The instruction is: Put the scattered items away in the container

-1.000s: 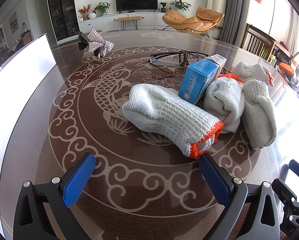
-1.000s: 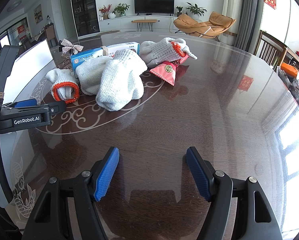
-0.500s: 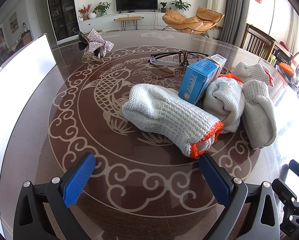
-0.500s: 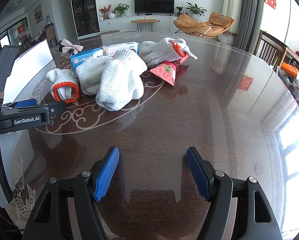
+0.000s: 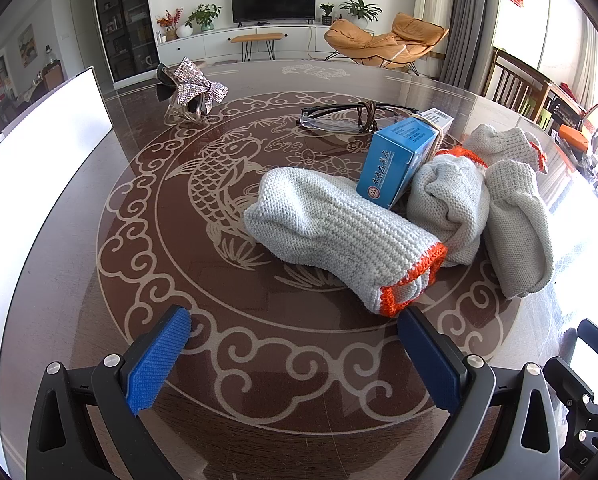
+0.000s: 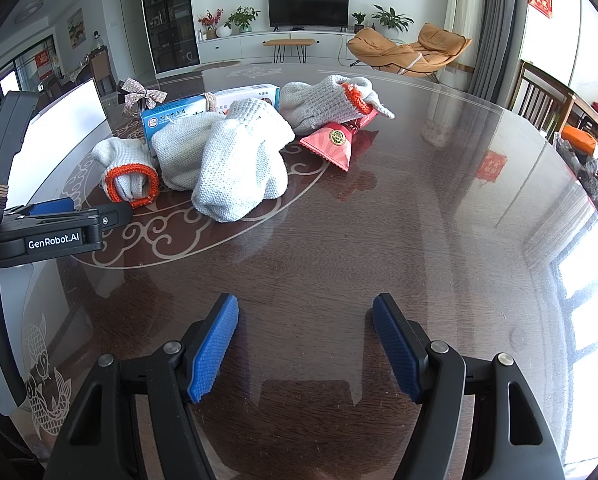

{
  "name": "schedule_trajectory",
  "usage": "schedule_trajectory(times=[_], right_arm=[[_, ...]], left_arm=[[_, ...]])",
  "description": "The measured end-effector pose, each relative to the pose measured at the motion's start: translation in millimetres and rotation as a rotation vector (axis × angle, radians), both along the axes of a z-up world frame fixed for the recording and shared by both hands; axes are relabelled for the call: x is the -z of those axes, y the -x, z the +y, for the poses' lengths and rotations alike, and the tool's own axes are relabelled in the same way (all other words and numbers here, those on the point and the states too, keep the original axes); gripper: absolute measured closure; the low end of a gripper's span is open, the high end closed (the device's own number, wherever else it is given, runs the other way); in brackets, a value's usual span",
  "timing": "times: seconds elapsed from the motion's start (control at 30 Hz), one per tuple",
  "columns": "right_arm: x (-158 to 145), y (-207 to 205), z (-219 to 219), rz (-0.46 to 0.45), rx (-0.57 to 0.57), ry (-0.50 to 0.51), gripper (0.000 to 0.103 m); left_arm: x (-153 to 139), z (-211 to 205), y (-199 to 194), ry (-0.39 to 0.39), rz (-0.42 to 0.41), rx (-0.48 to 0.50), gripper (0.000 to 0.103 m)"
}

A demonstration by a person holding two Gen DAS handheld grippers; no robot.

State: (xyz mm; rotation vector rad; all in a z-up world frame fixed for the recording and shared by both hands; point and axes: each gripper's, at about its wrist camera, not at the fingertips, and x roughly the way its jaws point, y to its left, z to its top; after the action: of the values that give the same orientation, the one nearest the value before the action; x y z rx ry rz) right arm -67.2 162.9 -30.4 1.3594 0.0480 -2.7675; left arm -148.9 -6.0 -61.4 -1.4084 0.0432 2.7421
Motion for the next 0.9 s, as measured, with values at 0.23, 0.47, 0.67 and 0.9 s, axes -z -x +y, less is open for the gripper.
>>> schedule_trajectory(times=[0.23, 0.47, 0.67, 0.9], right_arm=[[0, 0, 0, 0.000, 0.000, 0.000, 0.032], [0, 0, 0, 0.000, 0.000, 0.001, 0.032], [-1, 0, 1, 0.006, 0.001, 0.011, 0.032], [-12, 26, -49, 0.033, -0.121, 0.213, 0.033]], left_arm=[[0, 0, 0, 0.000, 0.000, 0.000, 0.000], [0, 0, 0, 0.002, -0.001, 0.007, 0.000], [-3, -27, -41, -0.003, -0.026, 0.003, 0.000], [-10, -71, -91, -0.121, -0.012, -0.042, 0.000]])
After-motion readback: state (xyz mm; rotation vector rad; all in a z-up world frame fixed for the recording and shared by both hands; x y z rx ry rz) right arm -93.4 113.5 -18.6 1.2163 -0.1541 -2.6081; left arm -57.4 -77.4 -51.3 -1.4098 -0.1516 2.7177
